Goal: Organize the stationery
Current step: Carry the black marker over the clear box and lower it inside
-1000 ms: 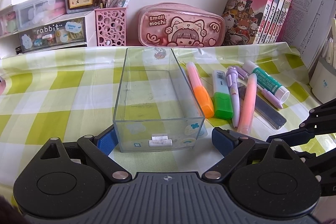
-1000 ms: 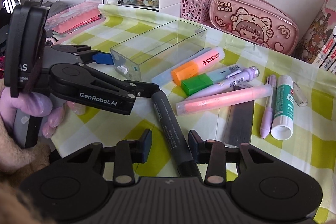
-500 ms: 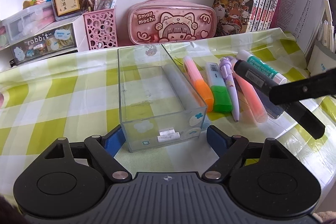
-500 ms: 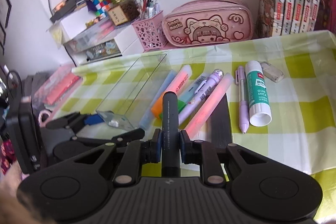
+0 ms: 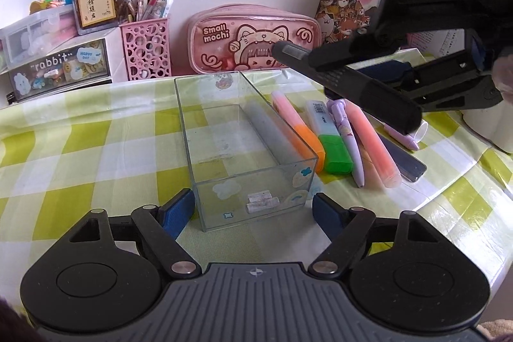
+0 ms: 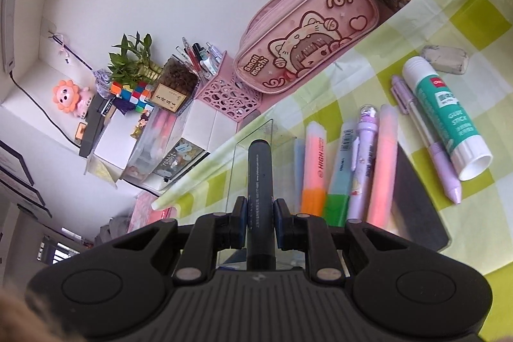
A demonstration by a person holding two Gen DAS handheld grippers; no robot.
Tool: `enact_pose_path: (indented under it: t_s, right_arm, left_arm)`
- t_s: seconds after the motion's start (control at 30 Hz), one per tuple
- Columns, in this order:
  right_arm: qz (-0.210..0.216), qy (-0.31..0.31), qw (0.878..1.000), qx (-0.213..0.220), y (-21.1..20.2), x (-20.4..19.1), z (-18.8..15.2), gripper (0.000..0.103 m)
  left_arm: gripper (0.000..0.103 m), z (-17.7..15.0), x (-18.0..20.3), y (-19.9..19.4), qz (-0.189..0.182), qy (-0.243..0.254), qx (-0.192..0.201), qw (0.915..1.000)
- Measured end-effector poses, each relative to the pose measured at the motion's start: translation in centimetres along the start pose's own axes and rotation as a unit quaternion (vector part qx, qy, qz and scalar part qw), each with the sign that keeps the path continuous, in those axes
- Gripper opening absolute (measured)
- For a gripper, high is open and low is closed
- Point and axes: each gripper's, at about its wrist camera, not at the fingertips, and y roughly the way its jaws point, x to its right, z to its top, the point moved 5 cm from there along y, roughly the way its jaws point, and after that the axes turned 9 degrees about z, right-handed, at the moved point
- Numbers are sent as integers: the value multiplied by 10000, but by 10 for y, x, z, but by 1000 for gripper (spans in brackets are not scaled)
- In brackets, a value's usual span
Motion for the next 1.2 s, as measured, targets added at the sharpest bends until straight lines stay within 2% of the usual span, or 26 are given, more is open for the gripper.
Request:
enact_pose_path:
  t_s: [0.2, 0.37, 0.57, 0.83, 1.2]
  right_arm:
    - [70, 274, 9994, -201, 42, -12, 9, 33]
    - [-232, 376, 9979, -474, 75, -3, 11, 33]
    - [-536, 161, 9968, -575, 97, -3, 14, 33]
    - [-672, 50, 9957, -633, 113, -5, 16, 33]
    - [-403, -23, 9968, -687, 106, -12, 14, 38]
  left_arm:
    - [79, 0, -1, 0, -86, -14, 11, 10000]
    - [79, 1, -6, 0, -320, -210, 57, 9993]
    - [79, 1, -5, 0, -355, -210, 65, 9991]
    - [79, 0, -6, -1, -384, -247, 71, 9989]
    - [79, 0, -6, -1, -376, -234, 69, 9990]
